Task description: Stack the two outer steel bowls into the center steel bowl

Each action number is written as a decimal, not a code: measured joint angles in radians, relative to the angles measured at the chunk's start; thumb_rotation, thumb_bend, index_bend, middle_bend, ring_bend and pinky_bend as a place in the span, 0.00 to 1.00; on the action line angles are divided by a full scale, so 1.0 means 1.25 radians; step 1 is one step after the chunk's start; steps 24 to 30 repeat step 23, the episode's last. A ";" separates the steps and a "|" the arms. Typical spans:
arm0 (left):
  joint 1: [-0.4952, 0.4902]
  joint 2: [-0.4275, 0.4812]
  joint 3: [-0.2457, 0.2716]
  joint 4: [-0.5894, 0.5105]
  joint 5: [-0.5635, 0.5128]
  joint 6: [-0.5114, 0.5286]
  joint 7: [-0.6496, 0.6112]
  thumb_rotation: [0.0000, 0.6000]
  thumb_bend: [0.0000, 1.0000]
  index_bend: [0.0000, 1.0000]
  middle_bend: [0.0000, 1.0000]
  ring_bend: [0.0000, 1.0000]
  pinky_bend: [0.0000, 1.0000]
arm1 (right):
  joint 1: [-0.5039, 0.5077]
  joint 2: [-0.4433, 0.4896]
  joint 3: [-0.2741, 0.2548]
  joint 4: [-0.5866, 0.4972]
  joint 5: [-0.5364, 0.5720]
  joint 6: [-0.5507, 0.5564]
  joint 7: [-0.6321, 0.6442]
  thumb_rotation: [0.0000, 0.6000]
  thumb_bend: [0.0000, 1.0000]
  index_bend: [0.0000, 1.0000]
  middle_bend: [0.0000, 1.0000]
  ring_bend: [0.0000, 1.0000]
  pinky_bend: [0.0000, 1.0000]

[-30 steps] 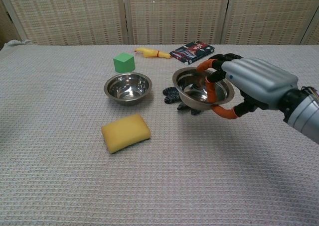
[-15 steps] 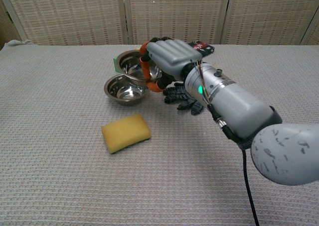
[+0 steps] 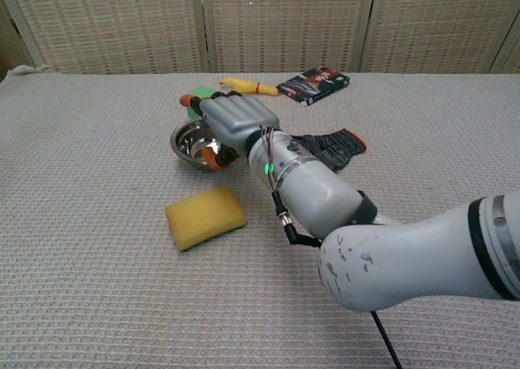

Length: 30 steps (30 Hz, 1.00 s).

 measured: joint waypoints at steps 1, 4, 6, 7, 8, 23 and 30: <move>0.001 0.001 0.001 -0.005 0.002 0.001 0.001 1.00 0.42 0.10 0.16 0.11 0.22 | -0.007 0.010 -0.005 -0.016 -0.001 0.003 -0.007 1.00 0.21 0.00 0.02 0.00 0.00; 0.009 0.011 0.010 -0.027 0.007 0.002 -0.004 1.00 0.41 0.10 0.16 0.11 0.22 | -0.043 0.059 -0.029 -0.103 -0.003 0.022 -0.043 1.00 0.17 0.00 0.00 0.00 0.00; 0.018 0.023 0.021 -0.051 0.007 -0.001 -0.016 1.00 0.42 0.09 0.15 0.11 0.22 | -0.082 0.113 -0.053 -0.197 -0.002 0.044 -0.080 1.00 0.17 0.00 0.00 0.00 0.00; 0.024 0.030 0.028 -0.063 0.007 -0.004 -0.024 1.00 0.42 0.09 0.15 0.11 0.22 | -0.102 0.141 -0.065 -0.246 -0.001 0.055 -0.097 1.00 0.17 0.00 0.00 0.00 0.00; 0.030 0.038 0.035 -0.077 0.007 -0.007 -0.035 1.00 0.42 0.09 0.14 0.11 0.22 | -0.131 0.184 -0.084 -0.317 0.000 0.073 -0.120 1.00 0.17 0.00 0.00 0.00 0.00; 0.136 0.041 0.101 -0.177 0.010 0.025 -0.035 1.00 0.41 0.06 0.07 0.01 0.19 | -0.706 0.799 -0.480 -0.840 -0.107 0.558 -0.085 1.00 0.17 0.00 0.00 0.00 0.00; 0.136 0.041 0.101 -0.177 0.010 0.025 -0.035 1.00 0.41 0.06 0.07 0.01 0.19 | -0.706 0.799 -0.480 -0.840 -0.107 0.558 -0.085 1.00 0.17 0.00 0.00 0.00 0.00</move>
